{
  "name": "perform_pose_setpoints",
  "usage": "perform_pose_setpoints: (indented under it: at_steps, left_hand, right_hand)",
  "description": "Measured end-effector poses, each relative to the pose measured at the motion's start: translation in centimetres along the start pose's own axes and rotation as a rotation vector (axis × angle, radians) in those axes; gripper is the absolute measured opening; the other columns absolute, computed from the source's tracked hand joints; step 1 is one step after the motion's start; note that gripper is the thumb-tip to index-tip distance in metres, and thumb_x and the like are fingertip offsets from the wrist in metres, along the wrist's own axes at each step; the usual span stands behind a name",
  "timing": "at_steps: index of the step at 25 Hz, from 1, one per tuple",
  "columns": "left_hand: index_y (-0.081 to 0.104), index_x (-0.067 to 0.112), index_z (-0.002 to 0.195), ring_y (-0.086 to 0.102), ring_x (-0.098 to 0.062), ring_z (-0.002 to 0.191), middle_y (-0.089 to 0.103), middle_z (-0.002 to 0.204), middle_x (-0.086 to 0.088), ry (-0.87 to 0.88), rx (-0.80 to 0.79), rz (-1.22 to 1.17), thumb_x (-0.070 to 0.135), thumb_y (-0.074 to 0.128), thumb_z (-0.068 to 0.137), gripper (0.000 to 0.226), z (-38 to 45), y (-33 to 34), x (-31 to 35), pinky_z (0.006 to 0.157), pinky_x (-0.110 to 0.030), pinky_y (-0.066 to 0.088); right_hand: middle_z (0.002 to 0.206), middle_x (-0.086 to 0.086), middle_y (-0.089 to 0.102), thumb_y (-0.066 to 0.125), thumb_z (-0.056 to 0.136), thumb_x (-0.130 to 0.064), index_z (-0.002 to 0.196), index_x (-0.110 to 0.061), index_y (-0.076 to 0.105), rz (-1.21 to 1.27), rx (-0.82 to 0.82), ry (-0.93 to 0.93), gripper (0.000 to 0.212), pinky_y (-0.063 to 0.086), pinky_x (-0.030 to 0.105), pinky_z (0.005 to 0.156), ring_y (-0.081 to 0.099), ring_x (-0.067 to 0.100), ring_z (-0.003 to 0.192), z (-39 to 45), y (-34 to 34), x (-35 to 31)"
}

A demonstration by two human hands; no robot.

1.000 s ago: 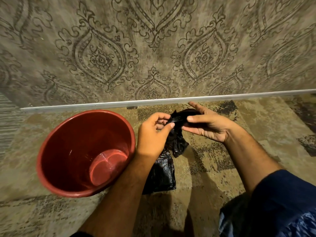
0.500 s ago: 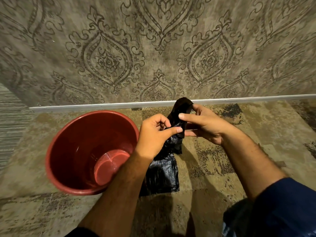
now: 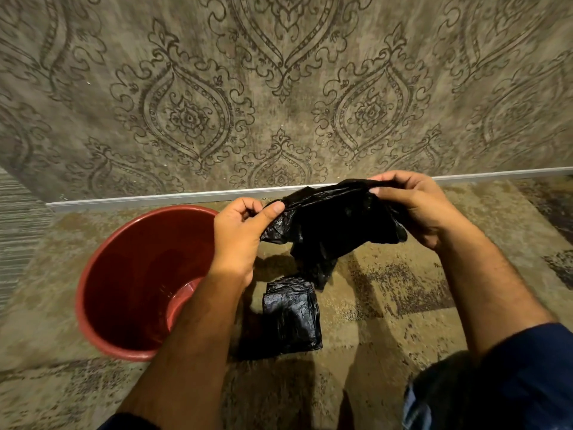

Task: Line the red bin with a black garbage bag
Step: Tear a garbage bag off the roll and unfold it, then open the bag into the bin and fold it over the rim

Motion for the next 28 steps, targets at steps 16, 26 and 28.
perform_pose_setpoints:
  at_steps: [16,26,28]
  left_hand:
    - [0.059,0.021,0.088,0.065,0.01,0.067,0.068,0.091,0.002,0.093,-0.18,0.45,-0.021,0.074,0.08,0.045,3.5,-2.1,6.9,0.068,-0.008,0.052]
    - [0.069,0.02,0.077,0.072,-0.011,0.092,0.075,0.089,-0.005,0.45,-0.113,0.632,-0.021,0.053,0.079,0.045,4.5,-6.8,22.3,0.087,-0.024,0.057]
    - [0.077,0.016,0.086,0.072,-0.001,0.081,0.078,0.083,0.008,0.517,-0.081,0.656,-0.017,0.052,0.079,0.042,3.6,-7.9,25.7,0.079,-0.019,0.057]
  right_hand:
    - [0.079,-0.005,0.078,0.049,0.114,-0.027,0.096,-0.005,0.07,-0.202,0.097,-0.076,0.035,0.052,0.02,0.069,0.071,0.007,0.072,-0.5,2.9,-4.2]
    - [0.124,-0.011,0.062,0.088,0.075,0.006,0.131,-0.014,0.041,-0.482,-0.078,-0.436,0.076,0.049,0.006,0.095,0.062,-0.018,0.111,-3.5,11.3,-13.8]
    - [0.13,-0.004,0.058,0.09,0.072,0.007,0.131,-0.013,0.037,-0.485,-0.126,-0.515,0.082,0.047,0.01,0.101,0.059,-0.014,0.117,-3.9,13.8,-16.1]
Point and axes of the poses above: each hand's wrist, its own z-axis towards the middle knuckle, its own y-axis out of the palm, x = y × z, the point moved 1 cm from there along z, towards the middle knuckle
